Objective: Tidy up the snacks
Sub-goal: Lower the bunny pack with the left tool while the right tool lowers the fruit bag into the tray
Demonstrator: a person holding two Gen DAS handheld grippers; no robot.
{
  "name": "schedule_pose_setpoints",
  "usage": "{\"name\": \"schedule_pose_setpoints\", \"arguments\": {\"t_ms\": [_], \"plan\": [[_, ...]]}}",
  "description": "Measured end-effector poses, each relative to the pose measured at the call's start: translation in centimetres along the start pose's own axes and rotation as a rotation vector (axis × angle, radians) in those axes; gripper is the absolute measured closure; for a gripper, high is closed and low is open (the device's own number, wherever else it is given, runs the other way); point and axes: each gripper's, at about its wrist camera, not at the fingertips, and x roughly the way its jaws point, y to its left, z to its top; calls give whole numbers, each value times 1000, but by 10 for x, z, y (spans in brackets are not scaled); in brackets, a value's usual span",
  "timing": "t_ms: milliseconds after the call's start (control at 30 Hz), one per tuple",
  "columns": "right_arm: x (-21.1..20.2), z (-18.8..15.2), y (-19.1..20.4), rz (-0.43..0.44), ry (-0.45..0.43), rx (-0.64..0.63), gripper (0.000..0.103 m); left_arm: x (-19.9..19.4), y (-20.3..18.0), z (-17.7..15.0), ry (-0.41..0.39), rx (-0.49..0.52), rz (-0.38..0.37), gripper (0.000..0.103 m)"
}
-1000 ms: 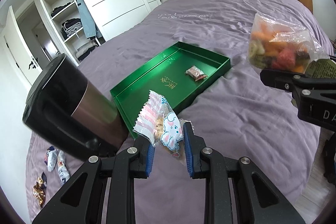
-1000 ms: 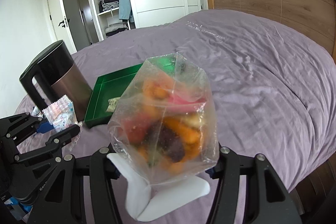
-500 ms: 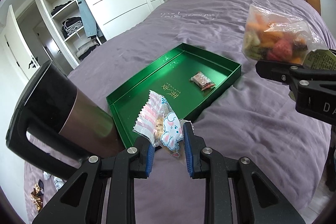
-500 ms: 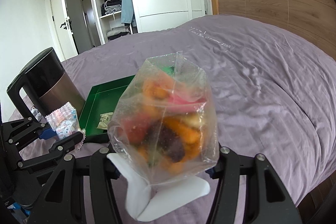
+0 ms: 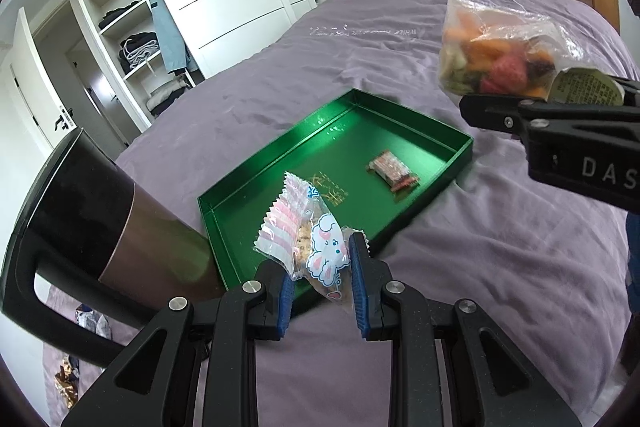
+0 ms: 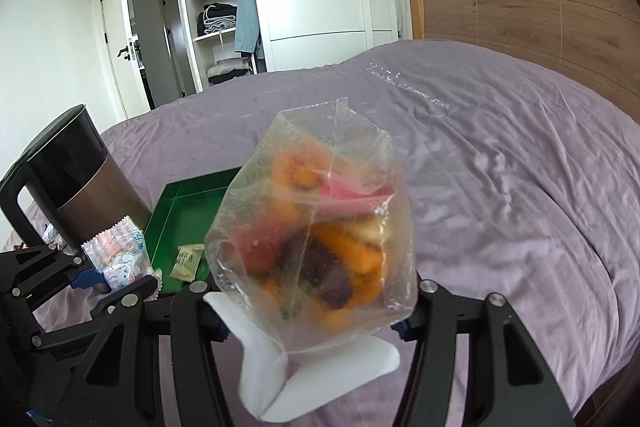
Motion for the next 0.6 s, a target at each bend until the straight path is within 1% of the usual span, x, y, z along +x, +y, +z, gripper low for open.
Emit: {"name": "schedule_pose_setpoints", "arguments": {"t_ms": [267,600], "plan": [[31,11,4,-3,-4,-15,17,15,17,10,-10,-34,10,82],[72,19,8,-20,-8,-41,17,45,35,19,-22,-74,32,82]]}}
